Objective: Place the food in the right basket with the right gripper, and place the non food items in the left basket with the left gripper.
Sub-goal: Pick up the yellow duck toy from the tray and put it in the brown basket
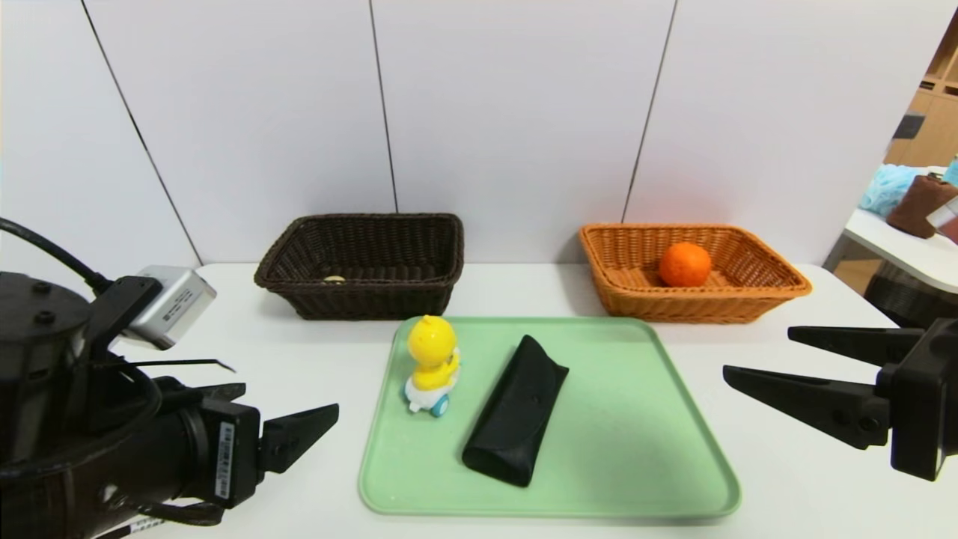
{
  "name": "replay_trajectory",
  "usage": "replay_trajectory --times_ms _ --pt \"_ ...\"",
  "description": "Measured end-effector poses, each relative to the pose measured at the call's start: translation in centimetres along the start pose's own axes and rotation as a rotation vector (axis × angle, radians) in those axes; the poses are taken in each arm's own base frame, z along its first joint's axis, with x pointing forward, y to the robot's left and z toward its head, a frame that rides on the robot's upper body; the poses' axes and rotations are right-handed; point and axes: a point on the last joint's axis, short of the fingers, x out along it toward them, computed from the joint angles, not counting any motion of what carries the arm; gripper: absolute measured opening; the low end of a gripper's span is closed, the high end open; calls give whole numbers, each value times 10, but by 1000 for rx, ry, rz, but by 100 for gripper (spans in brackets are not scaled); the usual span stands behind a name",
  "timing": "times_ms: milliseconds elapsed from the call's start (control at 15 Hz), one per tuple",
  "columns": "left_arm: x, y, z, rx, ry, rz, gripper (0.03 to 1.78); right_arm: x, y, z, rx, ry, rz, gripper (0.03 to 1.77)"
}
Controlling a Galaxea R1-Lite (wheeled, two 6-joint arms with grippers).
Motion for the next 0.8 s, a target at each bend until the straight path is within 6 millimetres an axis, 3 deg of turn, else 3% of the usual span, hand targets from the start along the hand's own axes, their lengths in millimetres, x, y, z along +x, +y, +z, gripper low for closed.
replay_trajectory --times_ms 467,800 --pt "53 -48 16 -70 34 82 169 -5 -1 -6 3 0 -1 169" --pt "87 -64 16 -87 73 134 169 -9 -1 -11 2 -1 -4 169"
